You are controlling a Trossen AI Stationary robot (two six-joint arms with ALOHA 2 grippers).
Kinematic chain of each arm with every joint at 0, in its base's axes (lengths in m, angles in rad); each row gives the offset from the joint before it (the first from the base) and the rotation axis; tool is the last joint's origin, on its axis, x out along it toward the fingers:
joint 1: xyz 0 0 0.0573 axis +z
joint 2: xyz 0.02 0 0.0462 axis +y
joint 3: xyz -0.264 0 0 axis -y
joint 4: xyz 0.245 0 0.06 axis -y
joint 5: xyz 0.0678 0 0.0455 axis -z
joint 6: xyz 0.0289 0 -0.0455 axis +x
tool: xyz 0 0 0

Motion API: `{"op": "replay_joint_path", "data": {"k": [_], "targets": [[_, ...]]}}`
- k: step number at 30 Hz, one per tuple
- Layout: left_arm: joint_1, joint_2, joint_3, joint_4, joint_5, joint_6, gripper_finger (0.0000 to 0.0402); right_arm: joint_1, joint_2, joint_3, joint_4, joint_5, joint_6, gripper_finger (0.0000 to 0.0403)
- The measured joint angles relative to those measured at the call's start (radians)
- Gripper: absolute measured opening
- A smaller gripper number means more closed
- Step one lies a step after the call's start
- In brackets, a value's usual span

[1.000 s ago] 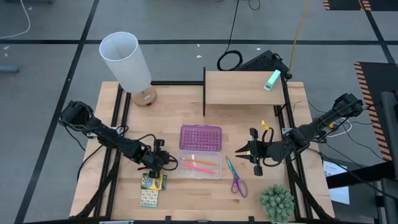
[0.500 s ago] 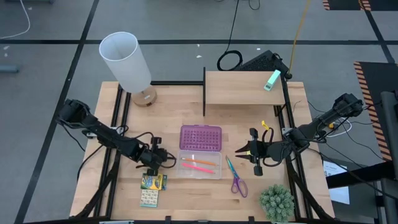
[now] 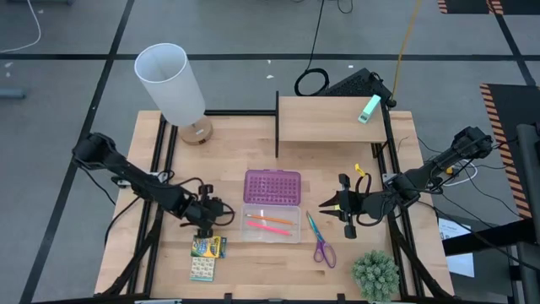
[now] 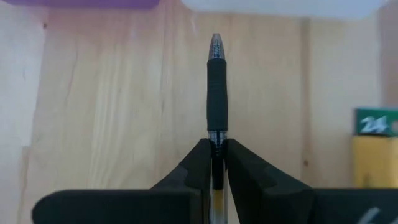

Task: Pack school essentials
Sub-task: Put the black ballpen into the violet plastic pencil case

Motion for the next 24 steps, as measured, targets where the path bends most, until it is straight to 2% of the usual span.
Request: {"op": "replay_joint_path", "data": {"k": [7, 11, 20, 24], "targets": [[-0.014, -0.052, 0.058, -0.051, -0.015, -0.044, 0.0046, 0.0, 0.0, 0.0, 0.029, 0.003, 0.0, 0.0066], [-0.025, -0.069, 0.103, -0.073, -0.049, -0.047, 0.0046, 0.0, 0.032, 0.0, 0.095, 0.072, -0.005, 0.0066], [-0.059, -0.069, 0.222, -0.072, -0.12, 0.009, 0.0046, -0.023, 0.184, 0.0, 0.418, 0.08, -0.146, 0.0066], [-0.071, -0.069, 0.272, -0.069, -0.161, 0.029, 0.0046, -0.039, 0.229, 0.0, 0.48, 0.079, -0.179, 0.0066]]}}
